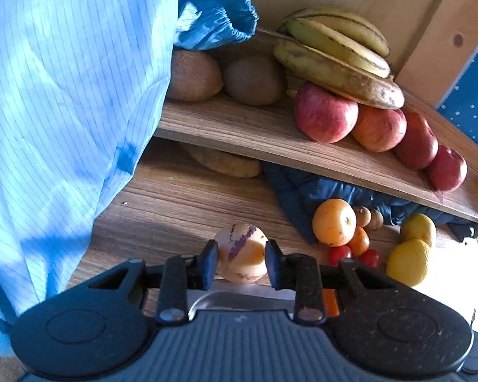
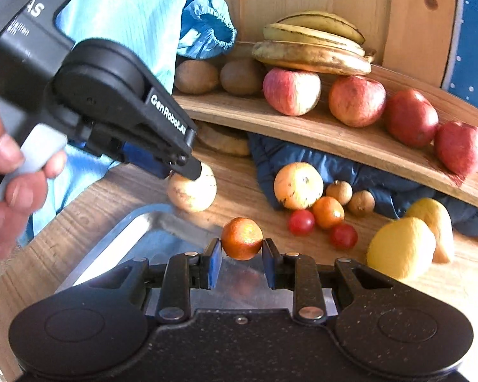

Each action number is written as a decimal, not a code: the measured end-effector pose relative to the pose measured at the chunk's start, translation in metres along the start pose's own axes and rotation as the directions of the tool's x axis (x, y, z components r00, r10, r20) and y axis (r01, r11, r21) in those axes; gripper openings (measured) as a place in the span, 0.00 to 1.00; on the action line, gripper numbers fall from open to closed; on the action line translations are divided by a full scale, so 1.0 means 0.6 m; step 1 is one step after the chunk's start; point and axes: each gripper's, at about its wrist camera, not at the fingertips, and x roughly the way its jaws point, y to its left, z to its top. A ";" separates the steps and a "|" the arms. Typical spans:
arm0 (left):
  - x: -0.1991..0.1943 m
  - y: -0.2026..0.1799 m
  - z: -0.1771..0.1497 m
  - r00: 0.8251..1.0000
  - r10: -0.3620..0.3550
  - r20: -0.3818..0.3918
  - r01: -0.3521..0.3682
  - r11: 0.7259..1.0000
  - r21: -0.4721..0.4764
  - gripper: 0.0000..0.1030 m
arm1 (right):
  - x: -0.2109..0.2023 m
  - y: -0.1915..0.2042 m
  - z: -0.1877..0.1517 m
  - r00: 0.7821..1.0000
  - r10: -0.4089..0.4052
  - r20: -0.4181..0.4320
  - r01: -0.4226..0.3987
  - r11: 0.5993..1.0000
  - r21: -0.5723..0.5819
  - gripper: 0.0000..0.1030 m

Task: Organize fruits
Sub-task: 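Carry the pepino in the left tool while the right tool carries the tangerine to the tray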

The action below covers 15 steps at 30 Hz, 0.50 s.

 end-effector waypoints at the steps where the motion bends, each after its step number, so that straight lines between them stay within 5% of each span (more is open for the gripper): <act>1: -0.005 -0.002 -0.003 1.000 -0.003 0.006 0.003 1.000 0.013 0.23 | -0.002 0.002 -0.003 1.000 -0.003 -0.002 0.003 1.000 0.001 0.29; 3: -0.011 -0.006 -0.005 1.000 -0.014 0.009 0.013 0.999 0.049 0.16 | -0.002 0.007 -0.009 1.000 -0.012 -0.005 0.012 1.000 0.004 0.29; 9: -0.008 -0.016 0.007 1.000 -0.026 0.003 0.025 0.994 0.103 0.17 | 0.007 0.005 -0.001 0.999 -0.038 0.011 0.038 0.999 0.026 0.29; 15: 0.024 -0.016 0.032 0.998 -0.048 -0.050 0.052 0.996 0.077 0.34 | 0.040 -0.009 0.021 0.999 -0.034 0.003 0.034 0.999 0.039 0.29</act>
